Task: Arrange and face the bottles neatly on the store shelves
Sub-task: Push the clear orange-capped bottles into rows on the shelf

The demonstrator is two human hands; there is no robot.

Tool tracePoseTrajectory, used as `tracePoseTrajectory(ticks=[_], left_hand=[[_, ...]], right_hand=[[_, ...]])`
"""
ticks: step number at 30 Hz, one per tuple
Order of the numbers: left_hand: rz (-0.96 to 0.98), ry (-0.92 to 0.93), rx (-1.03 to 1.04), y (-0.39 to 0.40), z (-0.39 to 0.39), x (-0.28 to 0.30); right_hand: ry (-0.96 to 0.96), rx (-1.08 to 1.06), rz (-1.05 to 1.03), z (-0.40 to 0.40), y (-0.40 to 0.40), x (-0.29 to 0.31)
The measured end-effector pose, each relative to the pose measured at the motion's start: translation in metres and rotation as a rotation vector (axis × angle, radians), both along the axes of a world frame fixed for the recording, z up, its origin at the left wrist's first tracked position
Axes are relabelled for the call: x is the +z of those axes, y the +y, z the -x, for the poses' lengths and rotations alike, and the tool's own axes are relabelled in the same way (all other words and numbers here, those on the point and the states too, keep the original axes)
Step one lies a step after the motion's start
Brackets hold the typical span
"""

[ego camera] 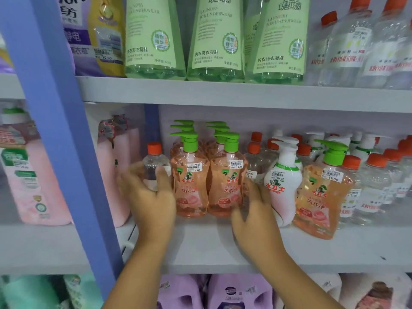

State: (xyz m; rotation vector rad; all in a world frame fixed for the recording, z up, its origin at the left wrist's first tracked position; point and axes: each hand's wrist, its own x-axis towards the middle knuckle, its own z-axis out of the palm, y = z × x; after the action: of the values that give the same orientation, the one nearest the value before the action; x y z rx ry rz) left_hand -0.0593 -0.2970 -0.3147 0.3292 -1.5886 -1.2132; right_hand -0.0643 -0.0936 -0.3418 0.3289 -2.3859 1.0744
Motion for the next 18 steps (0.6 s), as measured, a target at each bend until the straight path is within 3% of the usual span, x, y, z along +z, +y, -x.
tracePoseTrajectory(ticks=[2, 5, 8, 11, 13, 16, 18], left_hand=[[-0.056, -0.13, -0.011, -0.013, 0.016, 0.015], [-0.207, -0.285, -0.201, -0.022, 0.032, 0.02], [-0.135, -0.324, -0.19, -0.024, 0.032, 0.013], [0.005, -0.207, -0.023, -0.02, 0.012, 0.004], [-0.029, -0.136, 0.037, -0.009, -0.016, 0.002], [-0.026, -0.02, 0.018, 0.023, -0.065, 0.011], [0.009, 0.025, -0.12, 0.053, -0.089, 0.025]], right_hand=[[0.02, 0.044, 0.061, -0.005, 0.004, 0.0], [0.058, 0.109, 0.108, -0.012, 0.005, 0.002], [0.096, 0.158, 0.148, -0.017, 0.008, 0.003], [0.143, 0.218, 0.194, -0.029, 0.019, 0.011], [0.257, 0.19, 0.247, -0.039, 0.039, 0.023], [0.413, -0.046, 0.37, -0.043, 0.088, 0.043], [0.389, -0.237, 0.358, -0.032, 0.124, 0.055]])
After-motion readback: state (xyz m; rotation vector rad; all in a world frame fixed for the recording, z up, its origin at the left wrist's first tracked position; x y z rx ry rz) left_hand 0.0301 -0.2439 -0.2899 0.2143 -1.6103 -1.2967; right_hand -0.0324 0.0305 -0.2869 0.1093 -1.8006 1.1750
